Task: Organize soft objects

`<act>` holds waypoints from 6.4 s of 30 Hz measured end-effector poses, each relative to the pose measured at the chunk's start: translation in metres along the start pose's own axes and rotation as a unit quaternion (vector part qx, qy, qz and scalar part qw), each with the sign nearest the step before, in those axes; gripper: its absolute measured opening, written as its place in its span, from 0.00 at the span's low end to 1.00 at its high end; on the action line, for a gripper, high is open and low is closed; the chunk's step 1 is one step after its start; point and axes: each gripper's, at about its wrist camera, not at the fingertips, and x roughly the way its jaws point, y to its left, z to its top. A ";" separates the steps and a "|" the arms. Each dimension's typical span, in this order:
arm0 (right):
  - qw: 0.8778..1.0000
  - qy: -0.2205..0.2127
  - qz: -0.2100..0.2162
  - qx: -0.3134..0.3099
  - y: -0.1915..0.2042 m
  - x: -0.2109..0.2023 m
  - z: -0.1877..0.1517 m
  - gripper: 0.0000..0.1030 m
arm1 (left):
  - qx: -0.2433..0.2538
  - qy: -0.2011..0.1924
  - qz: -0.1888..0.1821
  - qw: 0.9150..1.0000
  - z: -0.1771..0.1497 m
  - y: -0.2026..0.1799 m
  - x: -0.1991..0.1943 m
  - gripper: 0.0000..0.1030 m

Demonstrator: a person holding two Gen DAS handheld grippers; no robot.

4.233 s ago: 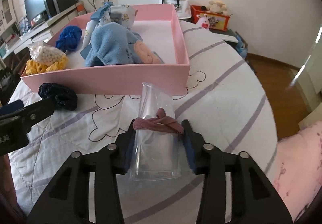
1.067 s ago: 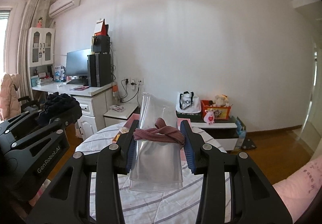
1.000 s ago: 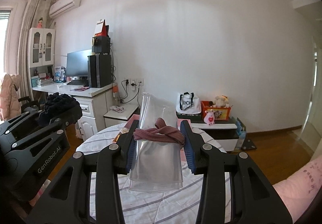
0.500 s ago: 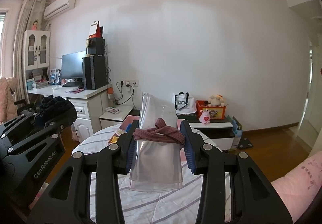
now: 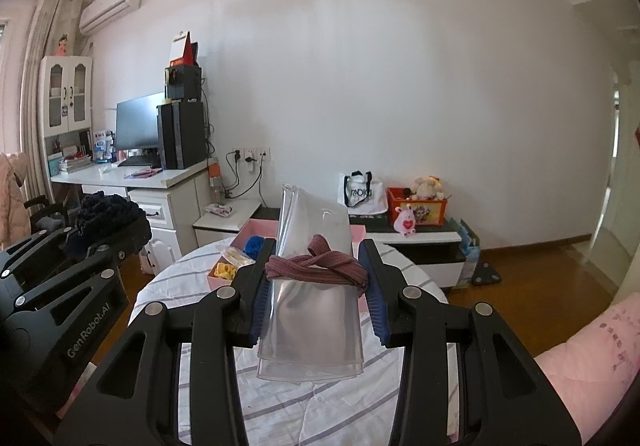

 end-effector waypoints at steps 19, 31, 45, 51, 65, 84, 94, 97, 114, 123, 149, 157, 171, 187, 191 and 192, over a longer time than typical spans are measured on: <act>0.997 0.080 0.016 0.009 -0.006 0.093 -0.012 0.37 | -0.001 0.086 0.012 0.996 0.058 0.001 0.140 0.22; 0.992 0.126 0.010 0.021 -0.021 0.156 -0.004 0.37 | -0.003 0.154 0.015 0.988 0.110 -0.001 0.277 0.22; 0.984 0.173 0.010 0.030 -0.026 0.240 0.001 0.37 | 0.000 0.220 -0.004 0.976 0.153 0.017 0.437 0.23; 0.979 0.200 -0.002 0.034 -0.032 0.281 -0.005 0.37 | 0.010 0.244 -0.002 0.970 0.159 0.015 0.508 0.23; 0.969 0.247 -0.003 0.022 -0.027 0.337 -0.026 0.37 | -0.001 0.273 -0.020 0.962 0.138 0.028 0.602 0.25; 0.976 0.212 -0.039 0.016 -0.041 0.321 -0.020 0.92 | -0.013 0.246 0.034 0.969 0.090 0.016 0.568 0.99; 0.976 0.211 -0.051 0.031 -0.050 0.318 -0.020 0.99 | -0.019 0.251 0.036 0.967 0.095 0.029 0.555 1.00; 0.976 0.211 -0.052 0.034 -0.053 0.317 -0.021 0.99 | -0.020 0.250 0.038 0.967 0.096 0.030 0.552 0.99; 0.979 0.195 -0.049 0.034 -0.051 0.288 -0.016 0.99 | -0.021 0.230 0.038 0.972 0.105 0.027 0.512 1.00; 0.985 0.164 -0.048 0.029 -0.048 0.241 -0.005 1.00 | -0.028 0.211 0.038 0.976 0.113 0.022 0.456 1.00; 0.997 0.058 -0.049 0.009 -0.040 0.091 0.008 1.00 | -0.029 0.099 0.044 0.994 0.124 -0.001 0.263 1.00; 0.998 0.013 -0.058 0.001 -0.039 0.043 0.014 1.00 | -0.023 0.053 0.035 0.998 0.125 -0.014 0.206 1.00; 0.995 -0.053 -0.086 0.001 -0.035 -0.024 0.022 1.00 | -0.023 -0.017 0.020 0.999 0.117 -0.017 0.125 1.00; 0.992 -0.095 -0.086 -0.005 -0.033 -0.060 0.025 1.00 | -0.029 -0.052 0.032 0.998 0.109 -0.024 0.093 1.00; 0.991 -0.104 -0.088 -0.007 -0.032 -0.067 0.025 1.00 | -0.030 -0.059 0.034 0.997 0.107 -0.026 0.090 1.00; 0.990 -0.106 -0.090 -0.007 -0.032 -0.069 0.025 1.00 | -0.030 -0.061 0.035 0.997 0.107 -0.026 0.090 1.00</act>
